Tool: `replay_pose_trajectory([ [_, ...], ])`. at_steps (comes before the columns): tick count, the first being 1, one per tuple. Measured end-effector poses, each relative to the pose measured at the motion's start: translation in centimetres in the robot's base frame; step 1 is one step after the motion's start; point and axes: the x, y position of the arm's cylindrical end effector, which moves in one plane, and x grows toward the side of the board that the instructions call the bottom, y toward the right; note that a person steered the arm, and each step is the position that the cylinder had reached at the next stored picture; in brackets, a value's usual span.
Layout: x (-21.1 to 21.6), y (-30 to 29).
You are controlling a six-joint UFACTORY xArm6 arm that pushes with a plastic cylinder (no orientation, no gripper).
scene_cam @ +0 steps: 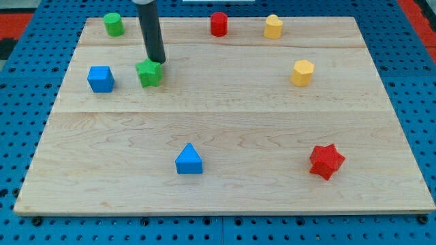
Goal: Place the green star at the bottom of the blue cube
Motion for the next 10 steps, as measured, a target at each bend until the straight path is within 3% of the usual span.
replay_pose_trajectory([
  [1, 4.2, 0.0],
  [3, 3.1, 0.0],
  [5, 10.6, -0.3],
  [6, 11.6, -1.3],
  [8, 9.5, -0.3],
  [10, 9.2, -6.0],
])
